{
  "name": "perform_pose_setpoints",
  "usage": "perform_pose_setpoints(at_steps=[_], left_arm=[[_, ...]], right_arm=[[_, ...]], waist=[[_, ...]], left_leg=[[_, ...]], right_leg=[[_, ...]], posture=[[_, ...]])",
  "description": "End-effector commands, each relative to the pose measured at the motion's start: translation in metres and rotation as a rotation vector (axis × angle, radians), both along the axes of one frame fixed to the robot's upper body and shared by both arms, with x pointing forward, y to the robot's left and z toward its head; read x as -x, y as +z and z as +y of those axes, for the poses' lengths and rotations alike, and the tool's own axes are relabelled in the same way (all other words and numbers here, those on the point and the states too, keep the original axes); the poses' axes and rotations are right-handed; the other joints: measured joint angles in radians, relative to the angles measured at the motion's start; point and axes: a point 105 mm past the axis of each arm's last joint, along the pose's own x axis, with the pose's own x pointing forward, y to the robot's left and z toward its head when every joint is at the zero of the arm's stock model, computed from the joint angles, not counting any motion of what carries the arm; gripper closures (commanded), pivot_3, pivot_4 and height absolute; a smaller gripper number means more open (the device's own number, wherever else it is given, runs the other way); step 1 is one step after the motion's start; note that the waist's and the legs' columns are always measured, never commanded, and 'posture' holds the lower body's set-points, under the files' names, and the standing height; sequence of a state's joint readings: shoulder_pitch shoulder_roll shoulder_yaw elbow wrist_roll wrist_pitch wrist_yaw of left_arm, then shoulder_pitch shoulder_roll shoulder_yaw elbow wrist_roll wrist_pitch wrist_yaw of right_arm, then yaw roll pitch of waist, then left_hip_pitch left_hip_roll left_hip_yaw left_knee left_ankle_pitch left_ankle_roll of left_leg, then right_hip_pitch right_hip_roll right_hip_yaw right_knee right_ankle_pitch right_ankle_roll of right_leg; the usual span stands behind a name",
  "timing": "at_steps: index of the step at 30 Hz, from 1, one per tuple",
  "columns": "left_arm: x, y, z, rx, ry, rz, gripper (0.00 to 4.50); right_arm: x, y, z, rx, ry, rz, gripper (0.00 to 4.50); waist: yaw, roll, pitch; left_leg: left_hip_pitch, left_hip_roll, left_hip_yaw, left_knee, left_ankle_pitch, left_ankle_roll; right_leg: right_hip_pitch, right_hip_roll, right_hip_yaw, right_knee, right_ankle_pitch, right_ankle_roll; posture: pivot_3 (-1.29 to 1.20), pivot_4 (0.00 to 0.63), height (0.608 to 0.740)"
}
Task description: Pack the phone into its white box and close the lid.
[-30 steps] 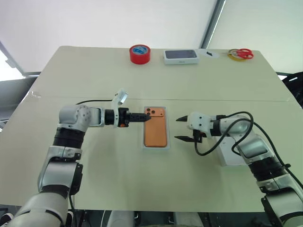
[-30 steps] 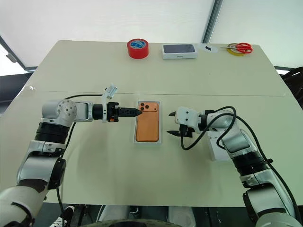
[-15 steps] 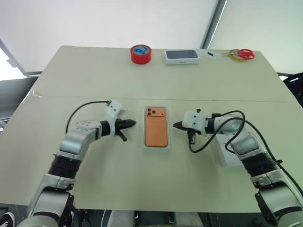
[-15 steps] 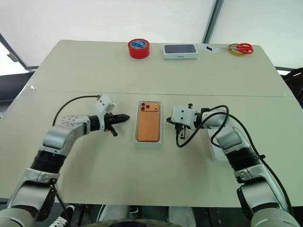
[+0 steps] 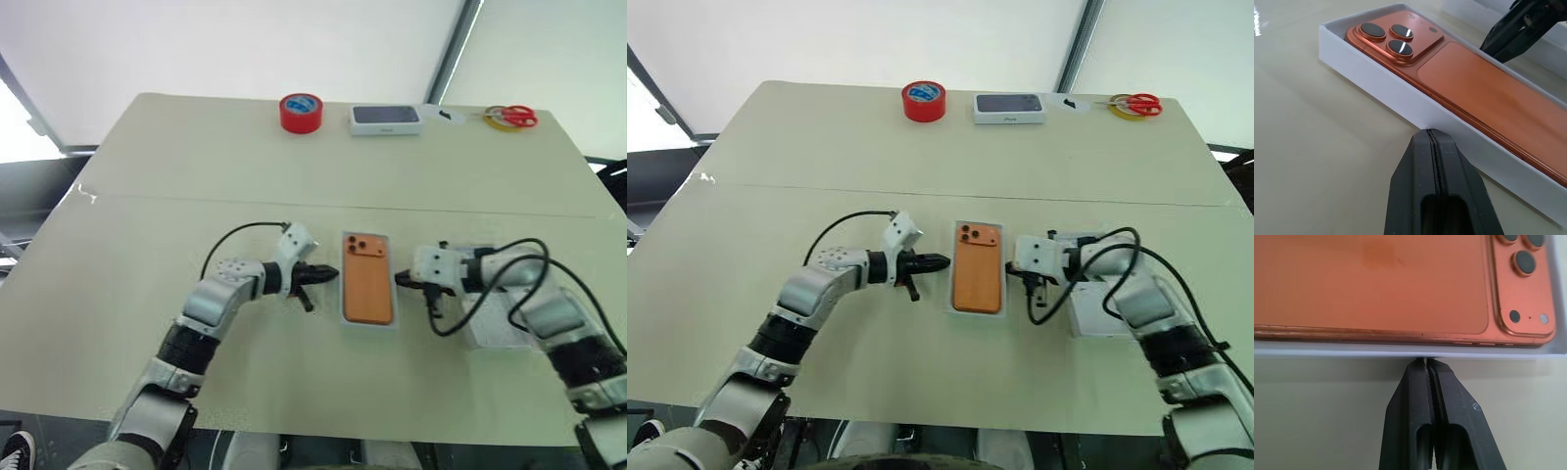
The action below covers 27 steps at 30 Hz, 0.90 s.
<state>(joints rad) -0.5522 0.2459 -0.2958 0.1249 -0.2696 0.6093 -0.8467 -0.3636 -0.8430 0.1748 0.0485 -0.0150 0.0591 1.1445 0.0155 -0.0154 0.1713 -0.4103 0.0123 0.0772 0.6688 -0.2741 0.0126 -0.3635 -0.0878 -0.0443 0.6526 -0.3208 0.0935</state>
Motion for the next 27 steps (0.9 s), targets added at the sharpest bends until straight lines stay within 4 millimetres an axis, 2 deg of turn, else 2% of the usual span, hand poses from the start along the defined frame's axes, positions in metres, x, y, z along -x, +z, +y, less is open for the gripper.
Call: perform_pose_setpoints(at_steps=[1, 4, 9, 12, 15, 20, 24, 27], left_arm=[[0.013, 0.011, -0.032, 0.036, -0.127, -0.03, 4.49], [0.017, 0.012, -0.046, 0.052, -0.166, -0.034, 4.49], [0.026, 0.019, -0.052, 0.109, -0.232, -0.032, 4.49], [0.023, 0.013, -0.048, 0.07, -0.233, -0.038, 4.49], [0.012, 0.011, -0.04, 0.058, -0.186, -0.037, 4.49], [-0.004, 0.023, -0.019, 0.074, -0.109, -0.109, 4.49], [-0.009, 0.038, 0.01, 0.113, -0.039, -0.14, 4.49], [-0.01, 0.04, 0.037, 0.103, 0.015, -0.162, 4.49]], right_arm=[[0.01, 0.01, -0.004, 0.0, 0.02, -0.016, 4.41], [0.017, 0.011, -0.024, 0.028, -0.031, -0.004, 4.41], [0.018, 0.013, -0.042, 0.074, -0.076, -0.035, 4.41], [0.021, 0.013, -0.048, 0.078, -0.091, -0.02, 4.41], [0.019, 0.014, -0.051, 0.082, -0.103, -0.024, 4.41], [0.014, 0.013, -0.067, 0.137, -0.133, -0.052, 4.41], [0.013, 0.015, -0.084, 0.179, -0.167, -0.063, 4.41], [0.02, 0.019, -0.075, 0.106, -0.147, -0.034, 4.41]], waist=[[-0.003, 0.0, 0.0], [-0.001, 0.0, 0.0], [-0.004, 0.001, 0.0], [-0.004, 0.001, 0.0], [-0.003, 0.001, 0.0], [-0.004, 0.001, 0.0], [-0.004, 0.001, 0.0], [-0.004, 0.001, 0.0]], left_leg=[[0.0, 0.0, 0.0, 0.0, 0.0, 0.0], [0.0, 0.0, 0.0, -0.001, 0.0, 0.0], [0.0, 0.0, 0.0, 0.0, 0.0, 0.0], [0.001, 0.001, 0.0, 0.0, 0.0, 0.0], [0.001, 0.001, 0.0, 0.0, 0.0, 0.0], [0.001, 0.001, 0.0, 0.0, 0.0, 0.0], [0.001, 0.001, 0.0, 0.0, 0.0, 0.0], [0.001, 0.001, 0.0, 0.0, 0.0, 0.0]], right_leg=[[0.0, 0.0, 0.0, 0.0, 0.0, 0.0], [0.0, 0.0, 0.0, 0.0, 0.0, 0.0], [0.0, 0.0, 0.0, -0.001, 0.0, 0.0], [0.0, 0.0, 0.0, -0.001, 0.0, 0.0], [0.0, 0.0, 0.0, -0.001, 0.0, 0.0], [0.0, 0.0, 0.0, -0.001, 0.0, 0.0], [0.0, 0.0, 0.0, -0.001, 0.0, 0.0], [0.0, 0.0, 0.0, -0.001, 0.0, 0.0]], posture=[[0.0, 0.15, 0.73], [0.0, 0.15, 0.73], [0.0, 0.15, 0.73], [0.0, 0.15, 0.73], [0.0, 0.15, 0.73], [0.0, 0.15, 0.73], [0.0, 0.15, 0.73], [0.0, 0.15, 0.73]])
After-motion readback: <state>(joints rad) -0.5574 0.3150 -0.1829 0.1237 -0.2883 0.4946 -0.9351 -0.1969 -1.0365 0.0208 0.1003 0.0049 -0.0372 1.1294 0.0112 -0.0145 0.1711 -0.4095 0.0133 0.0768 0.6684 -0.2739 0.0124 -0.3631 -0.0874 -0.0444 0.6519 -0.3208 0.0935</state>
